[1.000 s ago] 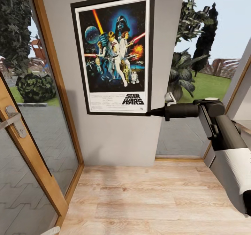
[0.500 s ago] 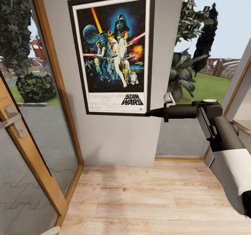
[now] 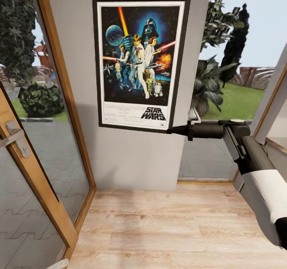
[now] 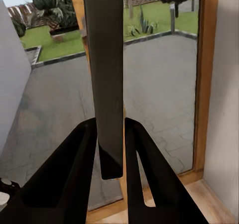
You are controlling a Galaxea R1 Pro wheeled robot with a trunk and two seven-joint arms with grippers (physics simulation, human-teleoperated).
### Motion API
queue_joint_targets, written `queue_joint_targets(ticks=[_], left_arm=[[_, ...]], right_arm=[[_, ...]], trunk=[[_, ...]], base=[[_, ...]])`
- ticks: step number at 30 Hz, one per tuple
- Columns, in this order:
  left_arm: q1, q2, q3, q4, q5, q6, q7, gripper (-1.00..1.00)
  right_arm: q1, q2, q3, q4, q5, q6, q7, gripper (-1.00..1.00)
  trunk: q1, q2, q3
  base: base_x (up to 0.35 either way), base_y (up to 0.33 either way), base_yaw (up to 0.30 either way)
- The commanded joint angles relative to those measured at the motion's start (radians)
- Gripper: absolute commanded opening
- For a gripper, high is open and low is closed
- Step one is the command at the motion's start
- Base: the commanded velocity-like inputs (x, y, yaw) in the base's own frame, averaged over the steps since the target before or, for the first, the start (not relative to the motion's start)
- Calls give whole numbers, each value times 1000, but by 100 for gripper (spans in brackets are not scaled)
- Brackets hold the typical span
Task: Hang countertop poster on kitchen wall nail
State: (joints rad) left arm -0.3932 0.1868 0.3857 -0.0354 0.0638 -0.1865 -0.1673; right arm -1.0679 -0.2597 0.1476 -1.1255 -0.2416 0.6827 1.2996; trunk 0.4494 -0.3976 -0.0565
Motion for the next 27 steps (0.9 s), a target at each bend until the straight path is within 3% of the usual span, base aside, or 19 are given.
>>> queue_joint_targets(ticks=[1, 27], left_arm=[[-1, 0, 2, 2, 7, -2, -6, 100], [-1, 0, 2, 2, 7, -2, -6, 100]], right_arm=[[-1, -1, 2, 4, -11, 9, 0, -100], [-1, -1, 1, 17, -19, 3, 0, -100]], trunk=[[1, -2, -2], [1, -2, -2]], base=[[0, 0, 0], [3, 0, 0]])
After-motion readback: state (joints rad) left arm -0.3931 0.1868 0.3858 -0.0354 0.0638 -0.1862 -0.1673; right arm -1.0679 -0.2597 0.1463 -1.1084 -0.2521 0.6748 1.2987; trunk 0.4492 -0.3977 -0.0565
